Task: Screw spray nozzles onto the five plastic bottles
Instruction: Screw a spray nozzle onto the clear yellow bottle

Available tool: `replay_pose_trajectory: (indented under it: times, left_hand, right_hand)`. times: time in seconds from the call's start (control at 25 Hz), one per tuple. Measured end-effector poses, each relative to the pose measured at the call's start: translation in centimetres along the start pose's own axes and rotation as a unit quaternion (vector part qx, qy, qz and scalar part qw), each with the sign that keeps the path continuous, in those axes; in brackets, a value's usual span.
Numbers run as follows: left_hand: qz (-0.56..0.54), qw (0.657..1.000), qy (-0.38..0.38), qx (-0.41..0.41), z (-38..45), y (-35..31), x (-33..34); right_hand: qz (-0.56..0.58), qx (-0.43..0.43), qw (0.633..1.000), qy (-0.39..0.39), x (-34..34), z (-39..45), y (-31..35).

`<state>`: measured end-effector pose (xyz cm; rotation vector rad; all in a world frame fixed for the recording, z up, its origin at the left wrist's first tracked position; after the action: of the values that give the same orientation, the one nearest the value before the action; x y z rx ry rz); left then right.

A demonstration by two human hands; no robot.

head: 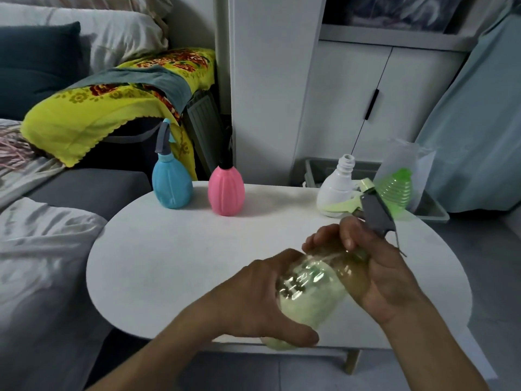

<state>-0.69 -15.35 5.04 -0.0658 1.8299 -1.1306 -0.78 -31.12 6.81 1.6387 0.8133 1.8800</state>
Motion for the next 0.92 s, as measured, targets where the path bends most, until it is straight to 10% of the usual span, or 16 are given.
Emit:
replay_pose_trajectory:
  times: [0.12, 0.4, 0.52, 0.72, 0.92]
  left_hand:
    - [-0.098, 0.990, 0.102, 0.022, -0.4, -0.7, 0.9]
    - [0.047, 0.995, -0.085, -0.004, -0.6, -0.9, 0.6]
    - [0.059, 0.991, -0.121, -0.003, -0.5, -1.3, 0.9]
    - [-0.190, 0.975, 0.114, 0.008, -0.5, -0.9, 1.1]
    - [-0.128, 0.991, 0.025, 0.010, 0.0, -1.1, 1.3]
  right_hand:
    - [0.032, 0.015, 0.999, 0.041, 0.6, -0.3, 0.0]
    - [-0.085, -0.077, 0.981, -0.157, 0.1, -0.1, 0.2]
    - [-0.108, -0.105, 0.980, -0.129, 0.1, -0.2, 1.1]
    - [-0.016, -0.027, 0.998, 0.060, 0.7, -0.7, 1.1]
    - [-0.094, -0.042, 0.994, -0.026, 0.3, -0.5, 1.1]
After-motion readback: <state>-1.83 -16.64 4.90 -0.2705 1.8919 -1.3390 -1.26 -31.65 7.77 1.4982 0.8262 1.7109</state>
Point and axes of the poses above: each hand's wrist, its own z-axis towards the middle knuckle, its own x-axis out of the palm, y = z × x, the point moved 5 cm from there along z, towards the middle knuckle, and after that the axes turned 10 degrees about z, right-handed, at the moved point
